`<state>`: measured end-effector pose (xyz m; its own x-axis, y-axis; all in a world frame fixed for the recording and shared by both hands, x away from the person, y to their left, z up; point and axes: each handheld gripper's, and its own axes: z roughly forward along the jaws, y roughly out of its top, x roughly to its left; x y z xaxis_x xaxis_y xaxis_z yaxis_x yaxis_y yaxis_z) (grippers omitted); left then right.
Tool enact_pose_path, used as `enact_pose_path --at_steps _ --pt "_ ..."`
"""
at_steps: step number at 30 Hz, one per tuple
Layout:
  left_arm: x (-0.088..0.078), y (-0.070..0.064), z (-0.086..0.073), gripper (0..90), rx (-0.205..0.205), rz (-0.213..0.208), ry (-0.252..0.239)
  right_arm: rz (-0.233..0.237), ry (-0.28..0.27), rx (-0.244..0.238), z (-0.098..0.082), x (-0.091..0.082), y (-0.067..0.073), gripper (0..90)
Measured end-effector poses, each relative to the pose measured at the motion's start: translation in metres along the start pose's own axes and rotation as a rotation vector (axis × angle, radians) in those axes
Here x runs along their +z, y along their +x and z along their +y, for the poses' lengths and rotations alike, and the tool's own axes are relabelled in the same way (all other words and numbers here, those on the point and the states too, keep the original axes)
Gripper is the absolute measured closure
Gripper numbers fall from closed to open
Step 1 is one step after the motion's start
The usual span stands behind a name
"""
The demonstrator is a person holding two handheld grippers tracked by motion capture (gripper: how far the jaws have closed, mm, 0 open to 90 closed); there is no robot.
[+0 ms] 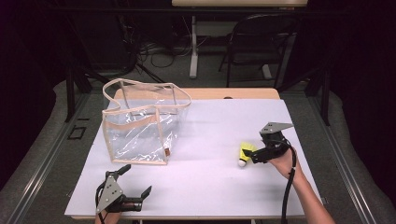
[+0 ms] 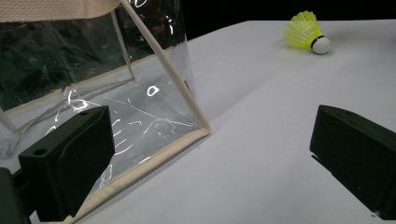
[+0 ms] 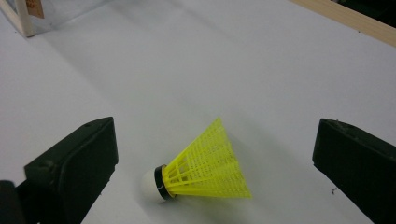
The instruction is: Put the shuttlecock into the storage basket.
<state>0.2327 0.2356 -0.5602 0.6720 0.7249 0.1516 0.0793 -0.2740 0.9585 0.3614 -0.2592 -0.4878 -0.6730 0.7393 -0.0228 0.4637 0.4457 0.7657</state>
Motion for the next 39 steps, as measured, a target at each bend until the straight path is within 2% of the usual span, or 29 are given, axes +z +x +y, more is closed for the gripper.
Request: enact_pose_path --at_steps 15,25,32,39 --pt "0.000 0.000 0.000 0.0 0.003 -0.002 0.006 0.019 0.060 0.008 0.003 0.014 -0.005 7.0" --pt "0.000 0.000 0.000 0.0 0.005 -0.001 0.007 0.032 0.113 0.030 -0.002 0.026 -0.008 23.1" --pt "0.000 0.000 0.000 0.0 0.004 0.000 0.008 0.042 0.144 0.048 -0.007 0.031 -0.010 39.8" --pt "0.000 0.000 0.000 0.0 0.003 0.001 0.009 0.052 0.145 0.055 -0.009 0.034 -0.011 54.9"
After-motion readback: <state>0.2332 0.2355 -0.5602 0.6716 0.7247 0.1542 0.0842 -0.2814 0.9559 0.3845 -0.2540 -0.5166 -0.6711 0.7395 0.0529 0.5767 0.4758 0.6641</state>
